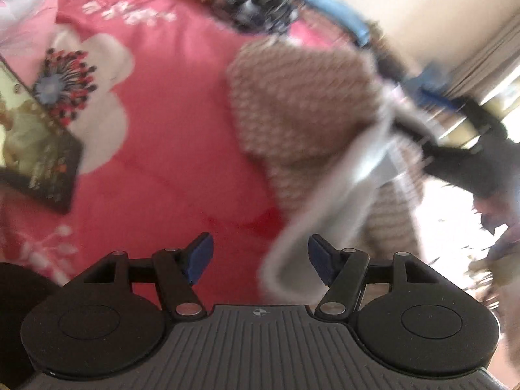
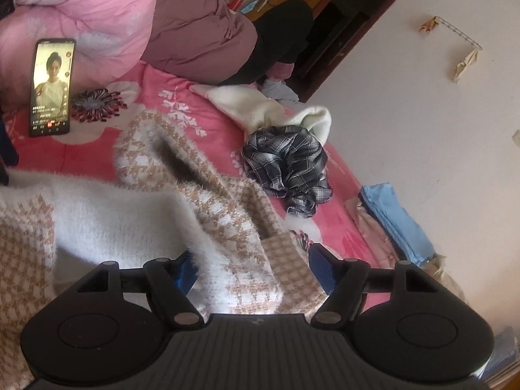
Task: Fold clothes
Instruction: 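Grasp the white-lined edge with the left gripper while the right gripper lifts the cardigan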
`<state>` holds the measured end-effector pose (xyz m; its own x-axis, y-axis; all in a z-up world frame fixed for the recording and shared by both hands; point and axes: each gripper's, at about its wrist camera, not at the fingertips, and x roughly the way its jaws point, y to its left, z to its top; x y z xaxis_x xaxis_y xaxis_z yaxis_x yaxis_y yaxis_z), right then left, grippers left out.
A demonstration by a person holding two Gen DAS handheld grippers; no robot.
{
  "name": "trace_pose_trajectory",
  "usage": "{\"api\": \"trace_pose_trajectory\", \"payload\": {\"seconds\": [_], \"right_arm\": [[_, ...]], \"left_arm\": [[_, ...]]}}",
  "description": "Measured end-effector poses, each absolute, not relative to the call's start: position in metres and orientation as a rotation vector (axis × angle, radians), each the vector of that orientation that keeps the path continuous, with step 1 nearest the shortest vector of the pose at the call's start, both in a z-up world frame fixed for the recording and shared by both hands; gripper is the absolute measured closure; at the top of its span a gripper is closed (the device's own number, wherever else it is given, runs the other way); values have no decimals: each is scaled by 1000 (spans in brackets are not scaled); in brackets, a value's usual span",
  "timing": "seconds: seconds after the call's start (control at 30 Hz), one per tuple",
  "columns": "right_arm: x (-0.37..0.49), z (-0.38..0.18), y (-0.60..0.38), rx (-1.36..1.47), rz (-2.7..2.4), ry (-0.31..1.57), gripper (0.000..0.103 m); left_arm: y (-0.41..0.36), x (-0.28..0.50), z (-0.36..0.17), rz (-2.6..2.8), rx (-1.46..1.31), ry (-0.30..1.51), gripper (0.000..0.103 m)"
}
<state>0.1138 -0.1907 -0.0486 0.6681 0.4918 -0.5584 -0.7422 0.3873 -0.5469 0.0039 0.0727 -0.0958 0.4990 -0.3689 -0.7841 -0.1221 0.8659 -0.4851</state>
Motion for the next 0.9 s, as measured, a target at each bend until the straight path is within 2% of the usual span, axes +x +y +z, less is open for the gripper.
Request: {"api": "trace_pose_trajectory", "payload": {"seconds": [0.17,0.23,0.4,0.47,0.5,0.53,0.6,0.73,0.8,0.9], "right_arm": [[112,-47,-191,-845,799,325,30],[111,-47,-191,-843,805,317,30],[107,-54,-180,-916,836,266,30],[108,-59,-174,-953,849,258,30],[109,-62,-170,-972,854,259,30],[111,-66,-166,-991,857,268,31],[114,-74,-157,-1019,859,293,46],[111,-82,-143,-1036,812,304,69],[104,-78,-141,-1030,759,270,98],[92,-65,-143,-982,625,172,99]], "left_arm": [[66,16,-121,-94,-588,1169,42],[62,20,-124,-107,-580,1187,52],[50,24,-125,-109,-534,1193,54],[47,25,-125,-93,-520,1185,59],[45,25,-125,-84,-513,1181,67],[43,25,-125,-76,-506,1177,81],[40,26,-125,-60,-491,1169,93],[28,19,-112,5,-397,1092,98],[17,10,-92,32,-298,997,98],[9,-2,-54,57,-227,830,99]]}}
